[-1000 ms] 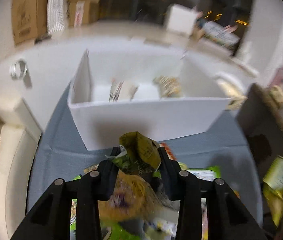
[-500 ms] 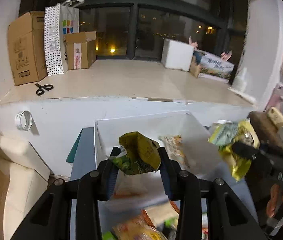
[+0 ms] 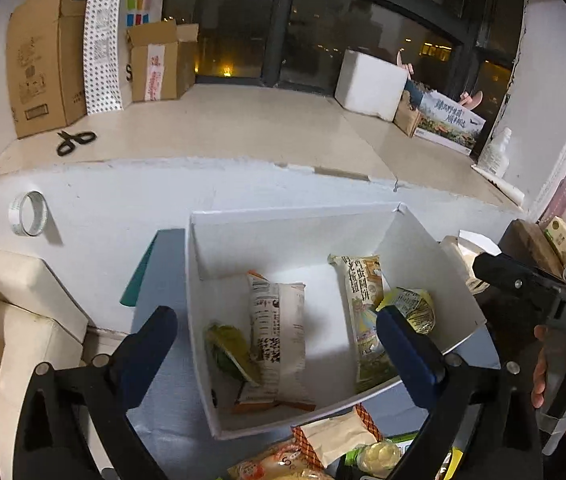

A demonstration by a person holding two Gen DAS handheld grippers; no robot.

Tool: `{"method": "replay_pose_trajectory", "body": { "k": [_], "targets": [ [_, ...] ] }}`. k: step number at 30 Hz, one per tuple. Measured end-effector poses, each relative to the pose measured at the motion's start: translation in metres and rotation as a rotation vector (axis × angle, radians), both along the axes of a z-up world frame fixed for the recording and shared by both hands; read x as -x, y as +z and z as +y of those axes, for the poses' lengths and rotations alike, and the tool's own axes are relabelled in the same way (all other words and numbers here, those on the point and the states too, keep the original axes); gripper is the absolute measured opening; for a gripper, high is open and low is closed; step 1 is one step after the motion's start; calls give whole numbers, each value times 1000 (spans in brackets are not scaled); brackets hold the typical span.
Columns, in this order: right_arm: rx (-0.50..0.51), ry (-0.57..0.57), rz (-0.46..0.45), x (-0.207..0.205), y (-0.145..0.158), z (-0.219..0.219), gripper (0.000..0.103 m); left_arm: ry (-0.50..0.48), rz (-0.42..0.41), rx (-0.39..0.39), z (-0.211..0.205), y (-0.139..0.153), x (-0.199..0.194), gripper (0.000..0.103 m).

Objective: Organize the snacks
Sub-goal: 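Drop the small green packet from the left tool while the right drops the yellow bag into the box, then grasp the grey chip bag with the right tool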

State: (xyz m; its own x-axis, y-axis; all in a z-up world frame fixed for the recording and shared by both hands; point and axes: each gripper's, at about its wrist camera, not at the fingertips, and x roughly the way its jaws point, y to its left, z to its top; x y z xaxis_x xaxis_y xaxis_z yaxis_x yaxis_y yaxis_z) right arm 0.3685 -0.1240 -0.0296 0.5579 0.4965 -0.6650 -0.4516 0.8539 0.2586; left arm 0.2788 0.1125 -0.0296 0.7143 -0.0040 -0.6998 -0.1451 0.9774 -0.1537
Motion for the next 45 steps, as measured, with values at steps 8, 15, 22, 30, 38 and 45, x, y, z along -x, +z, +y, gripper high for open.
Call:
{"method": "replay_pose_trajectory", "body": {
  "k": [8,15,22,30,38,45],
  "targets": [
    [-66,93,-86,68,29,-17,103,-29,-144,-125,-24,49,75,103],
    [-149,183,-94,154,21,-55,103,-69,-141,-81,-35,43,153,103],
    [-142,219,26,208,-36,-72,103,-17,-79,-54,-31,11,204,103],
    [-105,256,119,223,-79,-66,103,-54,-59,-52,-30,-5,233,103],
    [19,350,66,207,-88,-10,103,-64,-57,-25,-25,-6,236,103],
    [247,405,34,184,-122,49,103,-47,-41,-25,-17,-12,240,103]
  ]
}}
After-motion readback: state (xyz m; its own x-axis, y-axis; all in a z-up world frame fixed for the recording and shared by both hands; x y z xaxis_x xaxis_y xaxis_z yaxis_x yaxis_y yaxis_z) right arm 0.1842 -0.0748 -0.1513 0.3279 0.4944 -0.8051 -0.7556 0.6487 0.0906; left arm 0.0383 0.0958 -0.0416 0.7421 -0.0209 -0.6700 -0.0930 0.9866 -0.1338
